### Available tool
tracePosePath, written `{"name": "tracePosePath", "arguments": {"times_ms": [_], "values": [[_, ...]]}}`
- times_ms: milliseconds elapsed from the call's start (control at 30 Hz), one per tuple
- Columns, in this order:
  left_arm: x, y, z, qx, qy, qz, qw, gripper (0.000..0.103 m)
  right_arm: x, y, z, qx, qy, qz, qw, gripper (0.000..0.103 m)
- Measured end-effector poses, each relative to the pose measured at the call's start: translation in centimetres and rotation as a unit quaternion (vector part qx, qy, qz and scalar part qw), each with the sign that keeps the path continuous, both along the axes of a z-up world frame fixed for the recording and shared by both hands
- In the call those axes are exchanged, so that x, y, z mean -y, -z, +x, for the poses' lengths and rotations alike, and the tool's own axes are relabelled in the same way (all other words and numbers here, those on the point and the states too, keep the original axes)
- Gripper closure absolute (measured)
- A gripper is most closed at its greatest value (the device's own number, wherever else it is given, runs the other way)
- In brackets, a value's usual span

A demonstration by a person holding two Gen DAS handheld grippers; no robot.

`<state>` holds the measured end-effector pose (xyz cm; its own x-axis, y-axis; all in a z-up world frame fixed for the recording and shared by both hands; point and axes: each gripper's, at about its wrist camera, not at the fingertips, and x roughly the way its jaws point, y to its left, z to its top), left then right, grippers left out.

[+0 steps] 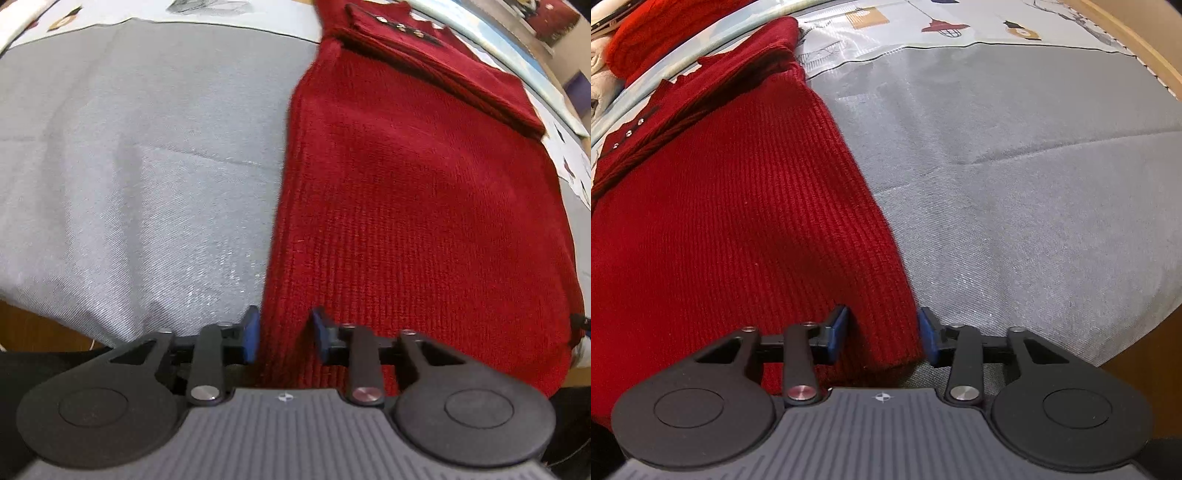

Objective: Fold small clothes

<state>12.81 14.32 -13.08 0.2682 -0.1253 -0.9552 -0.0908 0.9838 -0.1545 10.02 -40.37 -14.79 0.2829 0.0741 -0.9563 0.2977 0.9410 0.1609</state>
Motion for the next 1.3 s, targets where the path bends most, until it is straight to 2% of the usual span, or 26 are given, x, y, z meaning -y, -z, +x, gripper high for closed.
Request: {"name": "tracePosePath", "arguments": {"times_ms": [33, 100, 167, 267, 367, 467, 500, 567, 800, 867, 933, 1067, 1300], "values": [[0.4, 0.0, 0.1, 0.005, 0.008, 0.007, 0.9999, 0.084, 0.0, -0.1, -0.1, 0.002, -0.001, 0.005, 1.0, 0.077], [1.1, -0.3, -0.1, 0.019, 0.028, 0.024, 0.9991, 0.088, -0.2, -0.3, -0.1, 0.008, -0.005, 0.006, 1.0, 0.081], [1.2, -0.8, -0.3, 0.035, 0.033, 0.025, 0.9985, 0.089, -0.4, -0.7, -0.1, 0.017, -0.009, 0.003, 1.0, 0.083], [0.6, -1.8, -0.5, 0.057, 0.02, 0.006, 0.9982, 0.089, -0.1, -2.0, -0.4, 0.049, 0.0, 0.011, 0.999, 0.084], [0.4, -1.8, -0.6, 0.056, 0.013, -0.001, 0.9983, 0.089, 0.3, -2.8, -0.6, 0.066, 0.008, 0.02, 0.998, 0.084], [0.5, -0.7, -0.3, 0.026, 0.012, 0.011, 0.9995, 0.085, 0.1, -1.7, -0.3, 0.037, 0.005, 0.011, 0.999, 0.081], [0.5, -0.5, -0.3, 0.019, 0.014, 0.014, 0.9996, 0.079, 0.0, -1.2, -0.2, 0.023, 0.003, 0.009, 1.0, 0.076], [0.8, -0.4, -0.4, 0.016, 0.02, 0.017, 0.9995, 0.078, -0.3, -0.5, -0.1, 0.005, -0.002, 0.004, 1.0, 0.074], [1.1, 0.1, -0.2, 0.012, 0.026, 0.024, 0.9993, 0.077, -0.6, -0.2, -0.1, 0.001, -0.014, -0.004, 1.0, 0.073], [1.2, -0.2, 0.0, 0.015, 0.031, 0.027, 0.999, 0.08, -0.8, -0.3, -0.2, 0.003, -0.016, -0.007, 1.0, 0.073], [1.8, -0.5, -0.4, 0.021, 0.037, 0.034, 0.9985, 0.087, -0.5, -0.4, -0.1, 0.007, -0.015, -0.007, 1.0, 0.079], [2.2, -1.5, -0.7, 0.043, 0.044, 0.036, 0.9974, 0.089, -0.6, -1.1, -0.4, 0.022, -0.013, -0.006, 1.0, 0.081], [2.7, -3.6, -1.4, 0.097, 0.054, 0.019, 0.9936, 0.09, -0.3, -3.4, -1.2, 0.077, -0.005, 0.009, 0.997, 0.083]]}}
